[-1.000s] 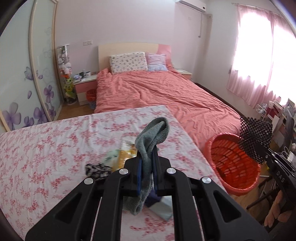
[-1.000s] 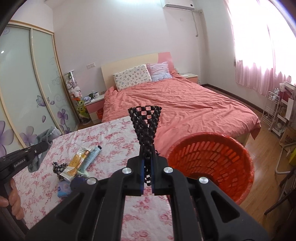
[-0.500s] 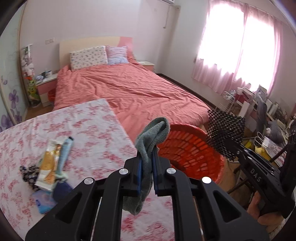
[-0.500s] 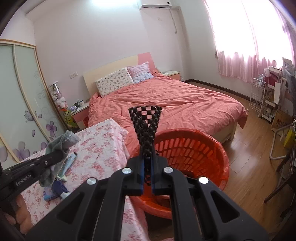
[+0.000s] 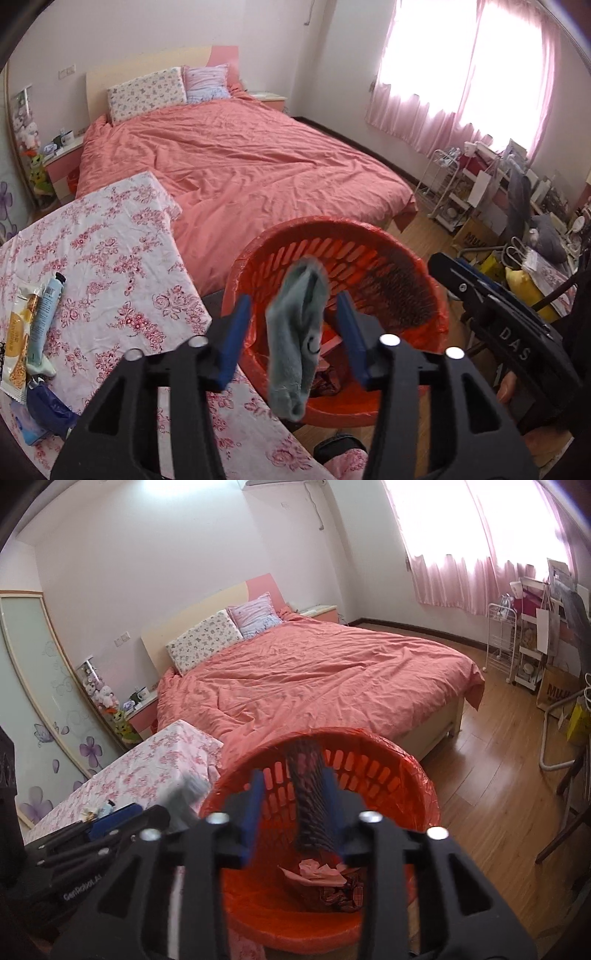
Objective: Collect trash
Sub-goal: 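Open both tools over the orange basket to drop sock and mesh net, then grasp the daisy-print scrunchie with left tool while right grasps the navy cloth, then lift the scrunchie with left tool while right tool lifts the navy cloth, then carry both items over the orange basket and open both tools, then move left tool to the tissue pack while right approaches the snack wrapper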
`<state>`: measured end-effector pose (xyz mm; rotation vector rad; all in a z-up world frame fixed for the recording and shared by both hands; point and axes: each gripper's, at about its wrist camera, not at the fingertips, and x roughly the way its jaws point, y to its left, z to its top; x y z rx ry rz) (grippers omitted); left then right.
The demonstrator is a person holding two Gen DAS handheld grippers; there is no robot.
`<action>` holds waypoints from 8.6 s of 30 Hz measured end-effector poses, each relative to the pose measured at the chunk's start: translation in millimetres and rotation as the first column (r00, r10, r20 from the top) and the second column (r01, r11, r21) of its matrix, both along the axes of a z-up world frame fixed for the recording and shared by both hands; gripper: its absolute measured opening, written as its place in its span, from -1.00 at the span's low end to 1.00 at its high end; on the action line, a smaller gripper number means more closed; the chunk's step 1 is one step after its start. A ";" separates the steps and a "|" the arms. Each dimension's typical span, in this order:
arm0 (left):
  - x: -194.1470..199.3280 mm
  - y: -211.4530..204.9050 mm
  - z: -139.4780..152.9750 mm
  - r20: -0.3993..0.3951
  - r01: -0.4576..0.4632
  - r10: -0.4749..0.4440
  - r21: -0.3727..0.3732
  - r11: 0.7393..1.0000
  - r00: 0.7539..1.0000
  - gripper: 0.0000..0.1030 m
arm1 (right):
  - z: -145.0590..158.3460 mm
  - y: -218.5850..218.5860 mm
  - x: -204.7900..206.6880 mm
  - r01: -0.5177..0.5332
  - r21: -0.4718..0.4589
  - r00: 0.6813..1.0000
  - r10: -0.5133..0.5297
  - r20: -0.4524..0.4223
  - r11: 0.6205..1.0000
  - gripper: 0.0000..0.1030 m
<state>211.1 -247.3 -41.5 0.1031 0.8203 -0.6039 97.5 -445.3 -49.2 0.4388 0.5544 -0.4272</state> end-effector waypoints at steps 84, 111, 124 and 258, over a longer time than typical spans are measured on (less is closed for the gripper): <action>6.4 374.6 -29.1 0.013 -0.597 0.598 0.073 0.799 0.801 -0.70 | -62.4 274.3 126.3 -0.387 -0.029 0.887 0.363 -0.285 0.922 -0.44; 21.0 352.5 -56.1 0.008 -0.607 0.615 0.172 0.776 0.788 0.10 | -73.0 290.1 136.8 -0.426 -0.083 0.858 0.373 -0.353 0.901 0.08; 21.0 356.7 -56.7 -0.001 -0.617 0.625 0.165 0.770 0.780 0.21 | -72.4 287.5 138.2 -0.430 -0.067 0.857 0.384 -0.343 0.900 0.15; 6.8 357.2 -43.3 0.032 -0.643 0.648 0.168 0.747 0.761 0.68 | -23.6 307.5 135.5 -0.482 0.066 0.865 0.486 -0.123 0.874 0.32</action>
